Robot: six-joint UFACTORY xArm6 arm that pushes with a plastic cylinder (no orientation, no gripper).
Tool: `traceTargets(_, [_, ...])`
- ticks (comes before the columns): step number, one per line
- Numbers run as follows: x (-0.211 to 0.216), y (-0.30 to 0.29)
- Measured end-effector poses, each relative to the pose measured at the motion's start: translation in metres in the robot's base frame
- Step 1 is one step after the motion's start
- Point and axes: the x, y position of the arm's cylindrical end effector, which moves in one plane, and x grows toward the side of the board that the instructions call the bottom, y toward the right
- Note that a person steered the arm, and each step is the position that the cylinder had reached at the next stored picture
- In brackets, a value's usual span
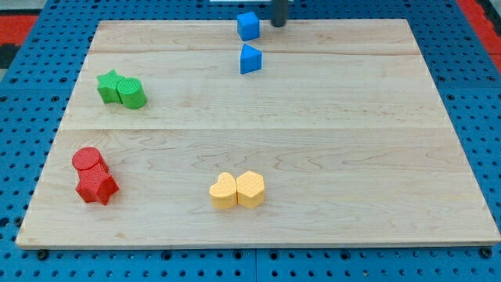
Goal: Place the blue cube diagonally towards top left to the blue triangle
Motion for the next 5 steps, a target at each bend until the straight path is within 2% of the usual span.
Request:
traceTargets(1, [0.003,-0.054])
traceTargets(2, [0.033,-0.091])
traceTargets(4, [0.099,-0.073])
traceTargets(5, [0.104,-0.14])
